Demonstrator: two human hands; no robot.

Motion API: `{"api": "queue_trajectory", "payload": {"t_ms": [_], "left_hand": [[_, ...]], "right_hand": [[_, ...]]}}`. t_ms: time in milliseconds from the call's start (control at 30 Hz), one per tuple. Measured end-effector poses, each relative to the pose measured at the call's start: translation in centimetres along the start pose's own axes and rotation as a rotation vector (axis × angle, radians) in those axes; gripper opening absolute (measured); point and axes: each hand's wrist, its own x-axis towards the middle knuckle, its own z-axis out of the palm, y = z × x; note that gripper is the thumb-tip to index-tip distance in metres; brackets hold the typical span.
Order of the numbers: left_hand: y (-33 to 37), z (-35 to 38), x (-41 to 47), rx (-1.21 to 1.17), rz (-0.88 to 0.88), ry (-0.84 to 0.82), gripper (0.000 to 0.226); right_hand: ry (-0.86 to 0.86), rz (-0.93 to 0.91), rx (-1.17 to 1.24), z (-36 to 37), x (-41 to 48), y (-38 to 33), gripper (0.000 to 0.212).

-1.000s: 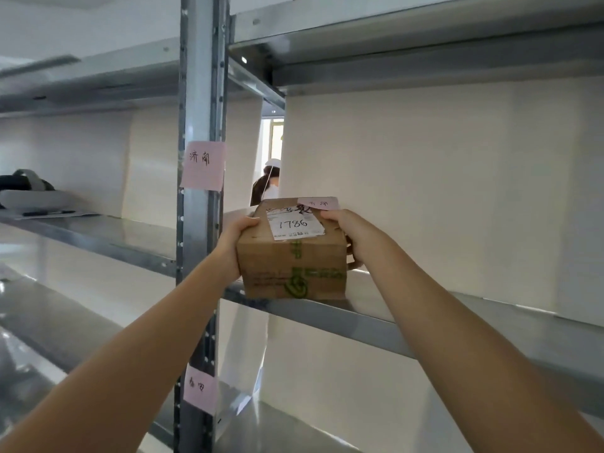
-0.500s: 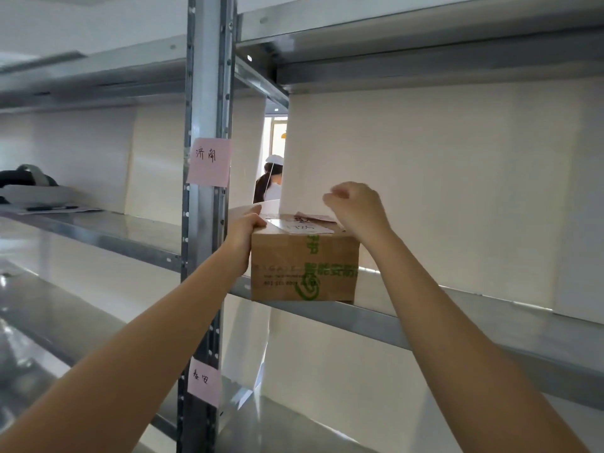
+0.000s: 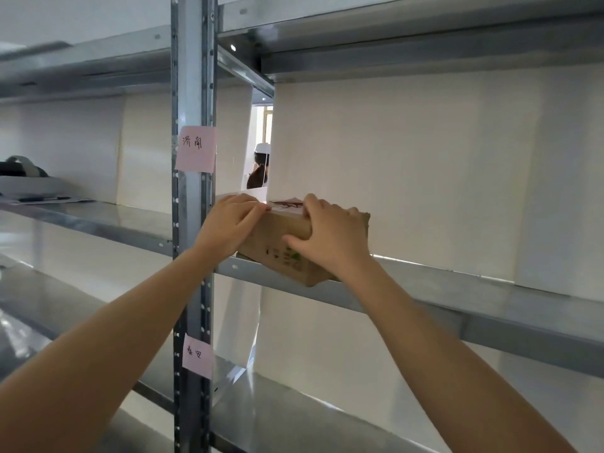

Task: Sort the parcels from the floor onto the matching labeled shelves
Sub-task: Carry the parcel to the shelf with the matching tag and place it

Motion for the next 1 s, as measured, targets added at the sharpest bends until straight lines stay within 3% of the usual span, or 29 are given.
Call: {"api": "queue_trajectory", "payload": {"t_ms": [200, 333, 433, 567, 667, 833, 1000], "left_hand": [[0.8, -0.5, 0.1, 0.061, 0.113, -0.028, 0.043], [0.2, 0.5, -0.1, 0.357, 0.136, -0.189, 0.059], [-0.6, 1.2, 0.0, 0.423, 0.105, -0.224, 0.071], [-1.5, 1.1, 0.9, 0.508, 0.048, -0.281, 0.075], [-2.1, 1.2, 0.9, 0.435, -0.041, -0.284, 0.081], [-2.1, 0.7, 0.7, 0.283, -0.125, -0.163, 0.069], [-0.4, 0.5, 0.4, 0.326, -0.097, -0.076, 0.063]], "right_hand": [[-0.208, 0.1, 0.311, -0.4, 0.6, 5.1, 0.037], [-0.263, 0.113, 0.303, -0.2, 1.4, 6.5, 0.045], [-0.287, 0.075, 0.189, -0.1, 2.3, 5.9, 0.051], [-0.254, -0.023, 0.001, 0.7, 3.5, 3.8, 0.055], [-0.199, -0.031, -0.028, 1.2, 3.8, 3.0, 0.055], [-0.084, -0.029, 0.026, 1.2, 3.5, 2.9, 0.051], [-0.031, 0.013, 0.014, 0.5, 1.6, 2.7, 0.051]]}}
